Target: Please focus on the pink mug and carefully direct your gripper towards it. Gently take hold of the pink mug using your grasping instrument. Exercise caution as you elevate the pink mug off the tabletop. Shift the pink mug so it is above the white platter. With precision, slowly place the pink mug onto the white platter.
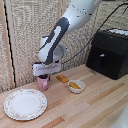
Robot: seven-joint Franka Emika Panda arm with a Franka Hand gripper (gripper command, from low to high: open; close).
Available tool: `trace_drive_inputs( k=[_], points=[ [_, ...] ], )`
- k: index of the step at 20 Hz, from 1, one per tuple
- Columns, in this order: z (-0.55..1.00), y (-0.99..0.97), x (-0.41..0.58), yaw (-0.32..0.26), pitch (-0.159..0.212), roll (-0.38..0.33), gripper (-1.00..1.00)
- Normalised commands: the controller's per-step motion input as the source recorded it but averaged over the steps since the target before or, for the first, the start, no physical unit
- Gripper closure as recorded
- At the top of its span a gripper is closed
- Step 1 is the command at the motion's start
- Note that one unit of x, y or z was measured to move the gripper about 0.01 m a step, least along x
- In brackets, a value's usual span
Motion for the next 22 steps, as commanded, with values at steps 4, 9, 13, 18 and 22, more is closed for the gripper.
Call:
trace_drive_inputs(
  k=[4, 9, 13, 18, 22],
  points=[
    [0.59, 0.00, 0.104, 0.050, 0.040, 0.103, 1.00],
    [0.80, 0.04, 0.247, 0.098, 0.039, 0.126, 1.00],
    [0.83, 0.33, 0.192, 0.105, 0.056, 0.076, 1.00],
    [0.62, 0.63, 0.056, 0.094, 0.074, 0.015, 1.00],
    [0.37, 0.72, 0.005, 0.082, 0.080, 0.000, 1.00]
  ],
)
